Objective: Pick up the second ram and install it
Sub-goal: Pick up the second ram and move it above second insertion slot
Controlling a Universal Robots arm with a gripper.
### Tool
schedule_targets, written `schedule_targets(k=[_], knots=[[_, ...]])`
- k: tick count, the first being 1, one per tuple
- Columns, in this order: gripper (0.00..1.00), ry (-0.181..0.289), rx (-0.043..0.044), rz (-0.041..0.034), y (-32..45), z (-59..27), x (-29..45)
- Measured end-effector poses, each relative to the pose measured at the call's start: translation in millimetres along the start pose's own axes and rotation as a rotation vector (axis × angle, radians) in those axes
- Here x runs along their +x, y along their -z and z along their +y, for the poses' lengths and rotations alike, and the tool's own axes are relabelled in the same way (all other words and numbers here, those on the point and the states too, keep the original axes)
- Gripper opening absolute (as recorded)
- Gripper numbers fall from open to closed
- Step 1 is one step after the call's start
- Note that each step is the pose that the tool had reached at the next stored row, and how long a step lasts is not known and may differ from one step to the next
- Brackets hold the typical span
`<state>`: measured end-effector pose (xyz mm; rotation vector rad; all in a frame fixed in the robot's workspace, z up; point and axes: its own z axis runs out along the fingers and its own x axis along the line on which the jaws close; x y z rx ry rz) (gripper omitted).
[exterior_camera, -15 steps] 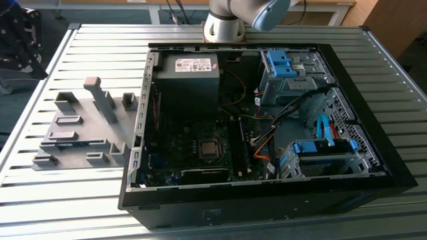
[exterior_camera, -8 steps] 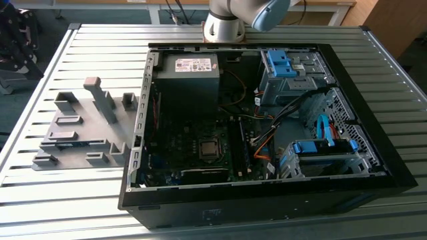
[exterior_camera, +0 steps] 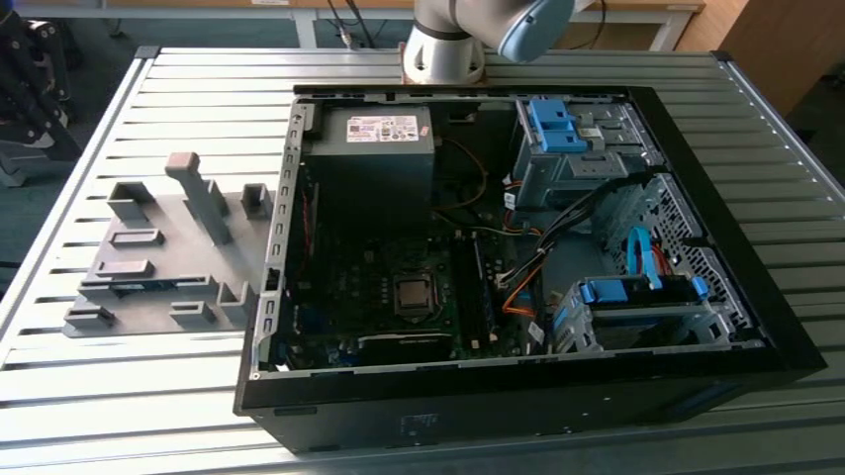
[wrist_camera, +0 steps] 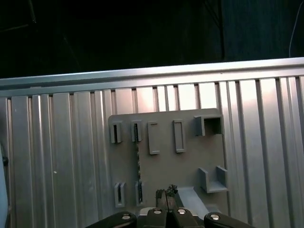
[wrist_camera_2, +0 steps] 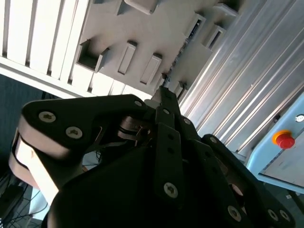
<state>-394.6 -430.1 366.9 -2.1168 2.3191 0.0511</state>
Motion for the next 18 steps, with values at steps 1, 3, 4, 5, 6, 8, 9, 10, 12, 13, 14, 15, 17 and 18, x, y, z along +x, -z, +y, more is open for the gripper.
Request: schedule_targets(k=[1, 3, 4, 5, 6, 8, 9, 10, 12, 13, 14, 15, 17, 18], knots=[[0.11, 0.000, 0.0002, 0.0001, 0.0, 0.2, 0.2], [0.11, 0.000, 0.0004, 0.0000, 0.0, 0.2, 0.2], [0.11, 0.000, 0.0004, 0.0001, 0.0, 0.2, 0.2], [0.11, 0.000, 0.0004, 0.0000, 0.1, 0.2, 0.8], [0.16, 0.001, 0.0004, -0.0016, 0.1, 0.3, 2.0], [0.24, 0.001, 0.0003, -0.0087, -0.3, 0.4, 6.2], [0.24, 0.001, 0.0001, -0.0124, -0.7, 0.6, 8.5], [0.24, 0.001, 0.0001, -0.0137, -1.4, 0.7, 10.4], [0.24, 0.001, 0.0002, -0.0138, -3.0, 0.7, 12.2], [0.24, 0.001, 0.0003, -0.0139, -4.0, 0.6, 12.6], [0.24, 0.001, 0.0002, -0.0139, -5.0, 0.6, 12.9], [0.25, 0.001, 0.0000, -0.0137, -5.9, 0.6, 13.1], [0.31, 0.001, -0.0002, -0.0136, -8.1, 0.5, 13.3], [0.31, 0.001, -0.0003, -0.0137, -9.2, 0.5, 13.3]])
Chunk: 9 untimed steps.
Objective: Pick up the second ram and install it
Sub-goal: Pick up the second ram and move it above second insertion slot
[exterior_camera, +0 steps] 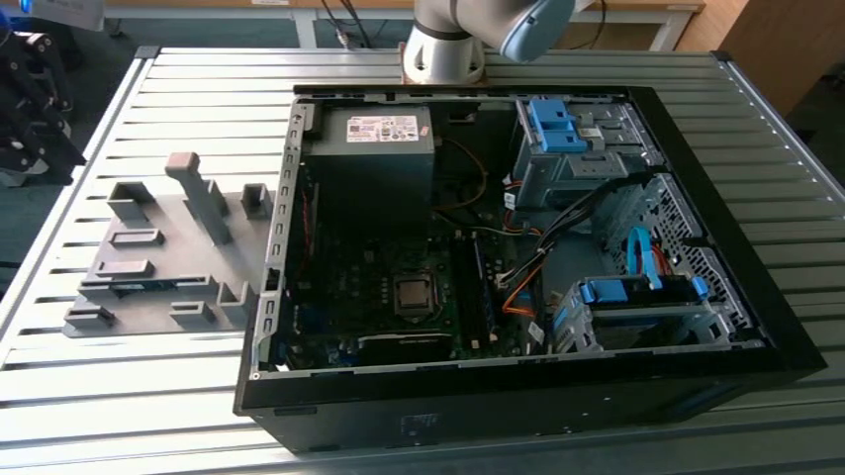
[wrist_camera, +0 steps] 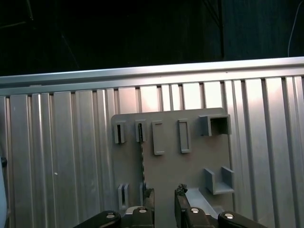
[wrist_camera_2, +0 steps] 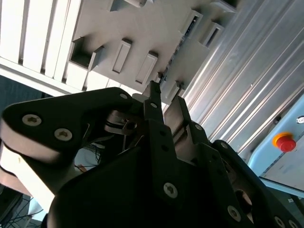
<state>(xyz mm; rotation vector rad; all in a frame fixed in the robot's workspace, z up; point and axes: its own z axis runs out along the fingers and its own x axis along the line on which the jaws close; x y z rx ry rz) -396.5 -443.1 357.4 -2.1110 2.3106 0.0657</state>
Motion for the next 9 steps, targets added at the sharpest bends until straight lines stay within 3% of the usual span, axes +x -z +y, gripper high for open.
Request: schedule_targets(k=[9], knots=[[0.31, 0.000, -0.0002, 0.0002, -4.5, -0.1, 0.5]])
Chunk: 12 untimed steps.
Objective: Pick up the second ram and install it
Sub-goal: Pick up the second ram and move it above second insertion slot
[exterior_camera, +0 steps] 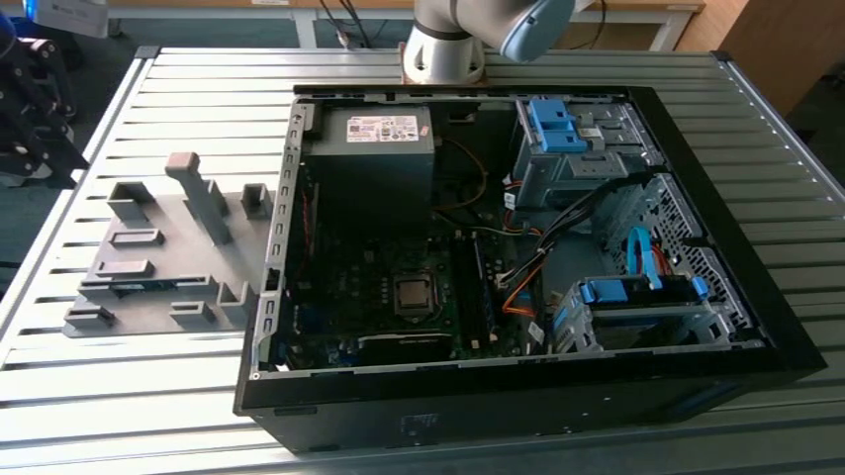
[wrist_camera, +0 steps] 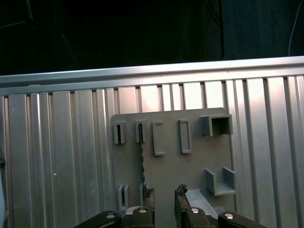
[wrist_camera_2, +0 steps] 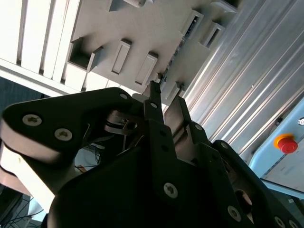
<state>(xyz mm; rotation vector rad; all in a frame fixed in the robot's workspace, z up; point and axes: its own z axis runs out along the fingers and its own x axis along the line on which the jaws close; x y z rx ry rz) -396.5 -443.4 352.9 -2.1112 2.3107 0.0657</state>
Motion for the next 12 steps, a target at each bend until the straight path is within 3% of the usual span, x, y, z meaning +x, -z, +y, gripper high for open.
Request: schedule_targets(k=[12], knots=[[0.31, 0.000, 0.0001, 0.0000, -3.1, -0.1, 0.3]])
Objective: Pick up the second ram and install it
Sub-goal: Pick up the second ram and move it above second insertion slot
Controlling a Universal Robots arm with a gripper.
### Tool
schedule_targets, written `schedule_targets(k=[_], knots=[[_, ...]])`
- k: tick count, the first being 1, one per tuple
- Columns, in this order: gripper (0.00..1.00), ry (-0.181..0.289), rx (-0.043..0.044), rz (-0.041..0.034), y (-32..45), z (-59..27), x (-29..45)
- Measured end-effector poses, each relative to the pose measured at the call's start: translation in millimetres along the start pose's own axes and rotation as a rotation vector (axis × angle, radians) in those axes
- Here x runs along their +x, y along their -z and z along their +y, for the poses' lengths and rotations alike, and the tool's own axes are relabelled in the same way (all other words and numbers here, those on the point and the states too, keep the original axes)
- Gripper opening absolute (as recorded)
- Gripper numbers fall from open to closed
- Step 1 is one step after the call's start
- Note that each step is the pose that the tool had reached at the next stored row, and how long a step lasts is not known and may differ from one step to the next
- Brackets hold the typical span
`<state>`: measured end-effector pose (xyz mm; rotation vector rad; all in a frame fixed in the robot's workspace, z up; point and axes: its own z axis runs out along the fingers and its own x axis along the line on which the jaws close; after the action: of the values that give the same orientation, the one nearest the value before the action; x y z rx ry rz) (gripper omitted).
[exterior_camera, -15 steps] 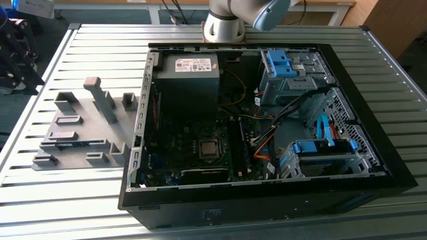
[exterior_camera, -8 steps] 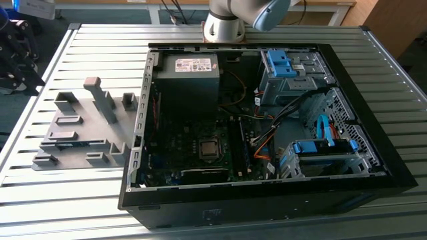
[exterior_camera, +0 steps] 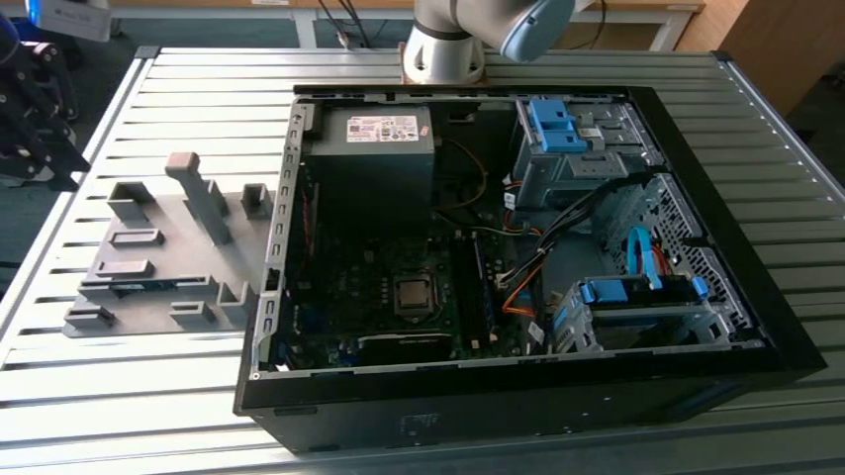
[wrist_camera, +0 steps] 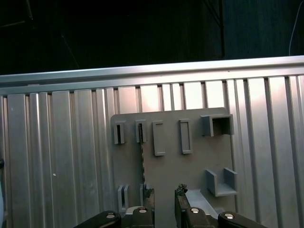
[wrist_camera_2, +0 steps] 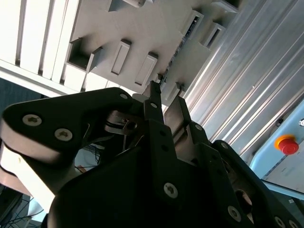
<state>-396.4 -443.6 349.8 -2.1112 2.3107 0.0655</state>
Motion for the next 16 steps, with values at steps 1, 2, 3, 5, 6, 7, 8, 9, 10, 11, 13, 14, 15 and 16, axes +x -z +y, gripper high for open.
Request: schedule_targets(k=[1, 2, 3, 5, 6, 7, 8, 9, 10, 11, 13, 14, 15, 16], knots=[[0.31, 0.000, 0.0000, 0.0000, -0.3, 0.0, 0.1], [0.31, 0.000, 0.0000, 0.0000, -0.6, 0.0, 0.1], [0.31, 0.000, 0.0000, -0.0001, -0.9, 0.0, 0.1], [0.31, 0.000, 0.0000, 0.0000, -1.7, -0.1, 0.1], [0.31, 0.000, 0.0000, 0.0000, -2.1, 0.0, 0.2], [0.31, 0.000, 0.0000, 0.0000, -2.6, -0.1, 0.2], [0.31, 0.000, 0.0000, 0.0000, -3.0, -0.1, 0.2], [0.31, 0.000, 0.0000, 0.0000, -3.5, -0.1, 0.3], [0.31, 0.000, -0.0001, 0.0001, -3.9, -0.1, 0.3], [0.31, 0.000, -0.0001, 0.0001, -4.4, -0.1, 0.4], [0.31, 0.000, -0.0001, -0.0001, -5.7, -0.1, 1.7], [0.31, 0.000, 0.0001, -0.0005, -6.6, -0.2, 2.5], [0.31, 0.000, 0.0001, -0.0005, -7.2, -0.2, 2.9], [0.31, 0.000, 0.0001, -0.0006, -7.8, -0.2, 3.2]])
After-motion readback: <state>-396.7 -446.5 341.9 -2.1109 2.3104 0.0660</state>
